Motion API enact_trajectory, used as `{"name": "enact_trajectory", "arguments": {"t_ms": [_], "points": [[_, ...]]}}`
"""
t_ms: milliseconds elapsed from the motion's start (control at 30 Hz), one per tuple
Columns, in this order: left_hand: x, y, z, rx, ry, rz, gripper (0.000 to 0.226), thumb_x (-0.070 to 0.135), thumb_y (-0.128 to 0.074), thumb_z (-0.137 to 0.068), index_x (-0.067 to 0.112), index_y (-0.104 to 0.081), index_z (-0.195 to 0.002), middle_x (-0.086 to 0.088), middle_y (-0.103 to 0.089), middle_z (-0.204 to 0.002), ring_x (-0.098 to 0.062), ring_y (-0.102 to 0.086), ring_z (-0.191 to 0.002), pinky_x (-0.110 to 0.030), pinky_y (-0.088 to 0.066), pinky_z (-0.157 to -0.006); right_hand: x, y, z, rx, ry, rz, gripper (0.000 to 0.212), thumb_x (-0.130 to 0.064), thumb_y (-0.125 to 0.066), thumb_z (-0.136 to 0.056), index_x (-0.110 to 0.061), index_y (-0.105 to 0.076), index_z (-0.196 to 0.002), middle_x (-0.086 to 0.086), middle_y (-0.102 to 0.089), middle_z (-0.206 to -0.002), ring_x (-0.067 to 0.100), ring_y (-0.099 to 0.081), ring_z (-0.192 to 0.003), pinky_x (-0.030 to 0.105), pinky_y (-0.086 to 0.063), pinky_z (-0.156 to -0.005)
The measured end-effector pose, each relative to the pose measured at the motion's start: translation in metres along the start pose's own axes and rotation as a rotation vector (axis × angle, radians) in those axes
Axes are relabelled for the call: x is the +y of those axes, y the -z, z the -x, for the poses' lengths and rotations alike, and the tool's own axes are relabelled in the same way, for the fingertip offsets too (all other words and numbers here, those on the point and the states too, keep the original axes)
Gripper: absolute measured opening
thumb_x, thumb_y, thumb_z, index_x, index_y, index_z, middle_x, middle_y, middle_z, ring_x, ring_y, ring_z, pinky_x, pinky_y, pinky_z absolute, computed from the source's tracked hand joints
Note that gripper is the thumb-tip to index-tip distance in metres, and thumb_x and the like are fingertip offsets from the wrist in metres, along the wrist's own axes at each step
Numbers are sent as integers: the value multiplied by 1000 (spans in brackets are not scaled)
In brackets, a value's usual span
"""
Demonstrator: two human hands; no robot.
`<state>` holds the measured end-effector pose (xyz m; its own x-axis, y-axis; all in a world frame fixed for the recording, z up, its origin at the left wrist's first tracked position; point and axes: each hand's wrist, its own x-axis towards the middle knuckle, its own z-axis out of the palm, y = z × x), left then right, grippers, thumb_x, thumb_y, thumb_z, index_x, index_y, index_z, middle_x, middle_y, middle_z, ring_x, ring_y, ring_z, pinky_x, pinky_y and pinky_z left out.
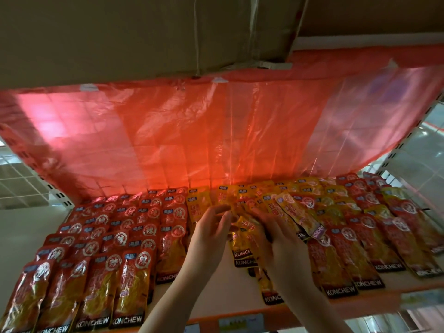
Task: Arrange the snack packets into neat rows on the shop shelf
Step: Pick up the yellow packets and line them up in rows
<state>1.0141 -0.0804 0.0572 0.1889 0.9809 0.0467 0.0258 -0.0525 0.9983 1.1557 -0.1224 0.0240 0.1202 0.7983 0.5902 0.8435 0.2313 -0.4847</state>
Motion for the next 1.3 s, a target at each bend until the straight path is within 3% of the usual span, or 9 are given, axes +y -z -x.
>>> {"name": "enact_trajectory", "arguments": {"t_ms": [133,233,333,567,800,1000,1133,1200,1300], "points": [[-16,4,-2,-83,-13,-233,24,9,-49,-94,29,-62,-93,7,-69,-91,-7,-64,-89,-22,-49,-79,31,17,-7,52,-35,113,36,-28,-48,-93,-15,-57,-126,-1,-63,-109,14,-63,-92,25,-56,-66],[-30,8,-2,-96,14,-382,20,11,-50,-94,24,-63,-102,10,-66,-99,2,-61,-94,-8,-45,-78,53,23,-9,24,-74,154,56,4,-65,-76,-14,-56,-129,2,-58,-120,19,-61,-101,33,-58,-71],[-42,11,-1,-99,29,-438,20,13,-51,-94,19,-63,-109,11,-64,-102,2,-59,-98,-10,-46,-81,67,21,-9,-84,-114,187,68,17,-63,-68,-19,-57,-126,-2,-56,-124,19,-58,-108,41,-56,-78],[-57,14,0,-59,59,-454,24,5,-51,-92,26,-62,-99,12,-65,-96,-1,-61,-93,-18,-51,-81,74,20,-4,-255,-194,178,75,18,-55,-70,-19,-49,-135,-4,-45,-142,19,-42,-131,45,-46,-96],[-58,19,-2,20,32,-527,23,6,-49,-93,20,-64,-105,14,-61,-97,2,-57,-91,-5,-44,-70,68,29,-8,-159,-141,118,42,12,-56,-80,-10,-64,-114,1,-61,-119,21,-55,-115,38,-49,-95],[-53,26,-8,81,-44,-772,31,6,-50,-91,19,-60,-117,7,-57,-116,-9,-54,-105,-17,-42,-81,25,16,-9,-46,30,0,33,5,-52,-77,-8,-65,-105,1,-60,-107,14,-57,-103,32,-55,-83],[-52,36,-11,133,-14,-799,29,8,-49,-91,21,-60,-114,3,-59,-114,-14,-55,-101,-27,-46,-79,1,-8,-7,-174,86,-68,35,5,-54,-78,-12,-65,-106,-3,-58,-108,8,-55,-102,21,-49,-88],[-53,42,-11,173,-28,-779,26,9,-50,-91,21,-61,-111,2,-62,-111,-17,-57,-98,-34,-49,-79,-7,-24,-6,-256,86,-80,39,8,-57,-78,-14,-63,-109,-3,-57,-111,11,-55,-107,20,-46,-93],[-51,51,-9,253,-93,-794,22,11,-53,-91,21,-64,-107,5,-63,-106,-18,-59,-92,-33,-49,-72,-14,-49,-9,-374,76,-63,47,9,-58,-78,-13,-59,-119,1,-55,-120,16,-52,-114,18,-37,-97]]}}
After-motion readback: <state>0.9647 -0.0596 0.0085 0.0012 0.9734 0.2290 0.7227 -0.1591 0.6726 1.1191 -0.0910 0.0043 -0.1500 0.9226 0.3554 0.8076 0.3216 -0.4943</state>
